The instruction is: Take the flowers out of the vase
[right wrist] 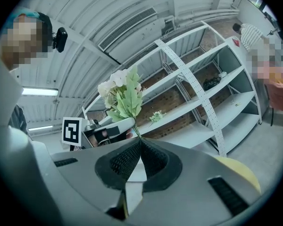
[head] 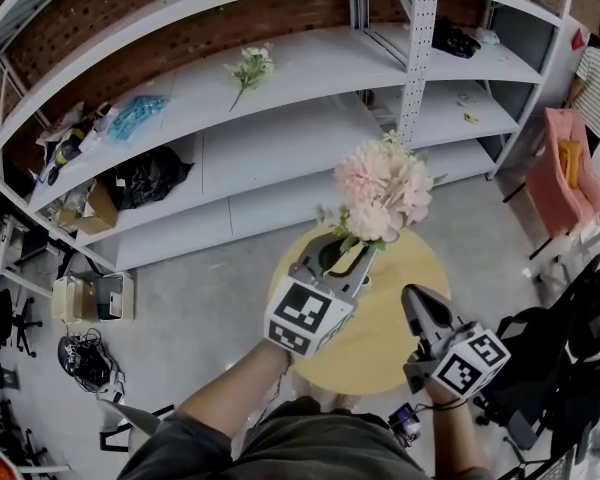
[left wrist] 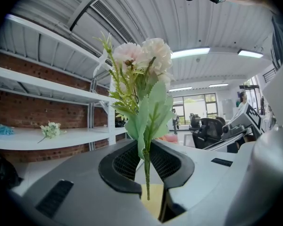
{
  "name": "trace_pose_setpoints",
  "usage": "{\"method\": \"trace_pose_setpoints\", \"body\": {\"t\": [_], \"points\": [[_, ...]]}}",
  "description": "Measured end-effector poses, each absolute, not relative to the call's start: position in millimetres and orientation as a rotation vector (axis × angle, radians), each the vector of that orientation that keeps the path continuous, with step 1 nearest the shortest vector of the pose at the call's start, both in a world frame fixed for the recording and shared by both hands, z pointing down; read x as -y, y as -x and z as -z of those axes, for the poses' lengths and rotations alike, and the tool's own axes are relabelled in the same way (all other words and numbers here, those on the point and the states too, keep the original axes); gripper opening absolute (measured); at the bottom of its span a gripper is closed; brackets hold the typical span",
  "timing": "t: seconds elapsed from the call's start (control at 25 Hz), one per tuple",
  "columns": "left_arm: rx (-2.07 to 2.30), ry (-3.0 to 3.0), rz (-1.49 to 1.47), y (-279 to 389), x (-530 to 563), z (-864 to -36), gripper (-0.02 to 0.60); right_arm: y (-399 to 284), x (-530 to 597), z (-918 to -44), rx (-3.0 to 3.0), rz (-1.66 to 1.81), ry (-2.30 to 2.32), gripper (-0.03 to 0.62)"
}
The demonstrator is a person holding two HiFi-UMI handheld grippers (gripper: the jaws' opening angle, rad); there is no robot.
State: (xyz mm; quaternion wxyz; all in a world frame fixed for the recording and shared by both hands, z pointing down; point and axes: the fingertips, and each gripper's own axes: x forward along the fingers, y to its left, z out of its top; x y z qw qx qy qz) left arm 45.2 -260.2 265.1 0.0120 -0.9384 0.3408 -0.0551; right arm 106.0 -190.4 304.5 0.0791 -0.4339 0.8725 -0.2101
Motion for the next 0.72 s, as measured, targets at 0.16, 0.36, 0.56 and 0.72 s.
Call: {"method": "trace_pose_setpoints", "body": {"t": [0.16, 0.36, 0.56, 0.72], "points": [[-1.064, 2.924, 0.170, -44.3, 259.1, -263.0, 0.069, -104.1, 191.3, -300.1, -2.622, 0.613, 1.290, 0.015], [-1.065, 2.929, 0.187, -44.0, 259.2, -265.4, 0.069, -103.3, 193.3, -300.9, -2.630, 0.615, 1.281, 0.015], [-1.071, 2.930, 0.192, -44.4, 260.4, -268.1, 0.069, -103.1, 194.9, -301.3, -2.638, 0.612, 1.279, 0.015], [-1.067, 2.930, 0.193, -44.8, 260.7, -268.0, 0.069, -102.7, 195.2, -301.2, -2.643, 0.607, 1.286, 0.015]]}}
